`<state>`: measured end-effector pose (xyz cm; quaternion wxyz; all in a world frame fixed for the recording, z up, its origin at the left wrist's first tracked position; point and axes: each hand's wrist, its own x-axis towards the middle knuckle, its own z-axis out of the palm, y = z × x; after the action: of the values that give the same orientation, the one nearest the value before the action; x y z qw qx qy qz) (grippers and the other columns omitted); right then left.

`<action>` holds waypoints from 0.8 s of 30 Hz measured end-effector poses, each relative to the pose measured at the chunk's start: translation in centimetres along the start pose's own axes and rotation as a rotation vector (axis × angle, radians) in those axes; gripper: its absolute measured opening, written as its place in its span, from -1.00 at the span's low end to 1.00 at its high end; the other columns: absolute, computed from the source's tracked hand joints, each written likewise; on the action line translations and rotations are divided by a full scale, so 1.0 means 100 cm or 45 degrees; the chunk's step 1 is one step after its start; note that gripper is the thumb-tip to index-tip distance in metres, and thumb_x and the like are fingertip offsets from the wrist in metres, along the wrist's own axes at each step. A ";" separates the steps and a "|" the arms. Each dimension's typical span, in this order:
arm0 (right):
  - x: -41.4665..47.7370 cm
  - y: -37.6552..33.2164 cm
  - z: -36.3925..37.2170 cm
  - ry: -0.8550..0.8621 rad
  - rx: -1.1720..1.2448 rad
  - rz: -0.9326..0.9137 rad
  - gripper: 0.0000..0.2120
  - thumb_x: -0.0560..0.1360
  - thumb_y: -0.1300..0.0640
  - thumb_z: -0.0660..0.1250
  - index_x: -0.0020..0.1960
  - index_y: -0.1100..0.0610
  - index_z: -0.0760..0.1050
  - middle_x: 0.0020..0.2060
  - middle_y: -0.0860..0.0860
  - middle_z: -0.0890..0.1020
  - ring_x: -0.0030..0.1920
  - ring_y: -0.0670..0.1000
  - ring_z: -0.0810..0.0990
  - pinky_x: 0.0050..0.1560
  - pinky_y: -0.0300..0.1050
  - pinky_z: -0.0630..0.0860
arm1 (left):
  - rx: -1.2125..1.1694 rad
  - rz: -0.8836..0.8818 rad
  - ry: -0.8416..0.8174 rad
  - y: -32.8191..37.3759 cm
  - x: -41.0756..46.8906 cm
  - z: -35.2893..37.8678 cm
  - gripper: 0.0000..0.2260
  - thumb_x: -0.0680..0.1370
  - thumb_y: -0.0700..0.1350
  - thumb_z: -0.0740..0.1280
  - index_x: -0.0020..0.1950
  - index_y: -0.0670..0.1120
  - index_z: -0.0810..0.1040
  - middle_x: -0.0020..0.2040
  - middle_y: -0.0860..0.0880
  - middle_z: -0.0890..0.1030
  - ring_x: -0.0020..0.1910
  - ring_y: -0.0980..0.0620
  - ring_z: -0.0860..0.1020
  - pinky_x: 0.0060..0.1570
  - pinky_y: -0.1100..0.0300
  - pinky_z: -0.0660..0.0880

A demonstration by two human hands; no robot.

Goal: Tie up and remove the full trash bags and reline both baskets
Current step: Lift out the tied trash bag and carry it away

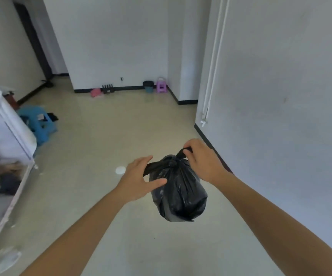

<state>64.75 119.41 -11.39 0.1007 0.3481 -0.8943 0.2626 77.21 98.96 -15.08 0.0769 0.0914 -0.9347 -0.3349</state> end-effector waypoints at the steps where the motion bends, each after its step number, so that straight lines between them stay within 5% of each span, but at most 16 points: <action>1: 0.020 -0.005 0.017 -0.010 0.049 -0.026 -0.86 0.66 0.06 0.16 0.13 0.08 0.44 0.03 -0.02 0.51 -0.09 0.03 0.57 0.00 0.00 0.55 | 0.021 -0.049 -0.057 -0.017 0.011 0.001 -0.19 0.43 0.21 0.47 0.56 0.00 0.19 0.41 0.08 0.35 0.42 0.05 0.28 0.42 0.09 0.26; 3: 0.064 -0.010 0.052 -0.031 0.129 -0.076 -0.87 0.67 0.07 0.16 0.13 0.08 0.44 0.03 -0.04 0.48 -0.11 0.02 0.56 0.01 -0.01 0.53 | 0.019 -0.177 -0.092 -0.054 0.039 0.000 -0.36 0.46 0.04 0.48 0.48 -0.01 0.31 0.29 0.03 0.53 0.27 -0.03 0.49 0.22 0.11 0.45; 6: 0.142 -0.003 0.100 -0.097 0.181 -0.159 -0.85 0.67 0.07 0.15 0.16 0.09 0.43 0.08 -0.03 0.49 -0.10 0.04 0.56 0.00 -0.04 0.51 | -0.048 -0.320 0.033 -0.101 0.100 -0.010 -0.91 0.54 -0.15 0.38 -0.02 0.03 0.52 -0.18 0.06 0.59 -0.13 -0.05 0.54 -0.23 0.22 0.42; 9: 0.233 0.016 0.142 -0.135 0.197 -0.237 -0.84 0.67 0.05 0.15 0.18 0.07 0.43 0.11 -0.04 0.50 -0.08 0.05 0.56 -0.01 -0.05 0.49 | -0.041 -0.385 0.199 -0.137 0.179 -0.036 -0.86 0.56 -0.22 0.32 -0.17 -0.04 0.48 -0.31 0.06 0.51 -0.27 -0.03 0.47 -0.41 0.28 0.31; 15: 0.422 0.027 0.193 -0.266 0.130 -0.341 -0.82 0.66 -0.01 0.15 0.17 0.02 0.44 0.09 -0.05 0.51 -0.08 0.07 0.59 -0.06 -0.02 0.49 | -0.022 -0.514 0.383 -0.193 0.334 -0.127 -0.92 0.55 -0.26 0.31 -0.07 -0.08 0.52 -0.27 0.03 0.51 -0.33 0.01 0.44 -0.43 0.20 0.31; 24: 0.692 -0.053 0.329 -0.345 0.384 -0.379 -0.70 0.66 0.03 0.17 0.32 0.09 0.50 0.12 0.06 0.52 0.05 0.04 0.56 0.19 -0.08 0.45 | -0.361 -0.696 0.753 -0.338 0.519 -0.250 -0.90 0.61 -0.23 0.23 -0.03 -0.03 0.41 -0.19 -0.12 0.54 -0.33 -0.05 0.48 -0.43 0.10 0.43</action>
<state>17.42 58.94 -11.81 -0.0354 0.5191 -0.7892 0.3262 35.93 46.48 -13.35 0.2617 0.4166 -0.7585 -0.4273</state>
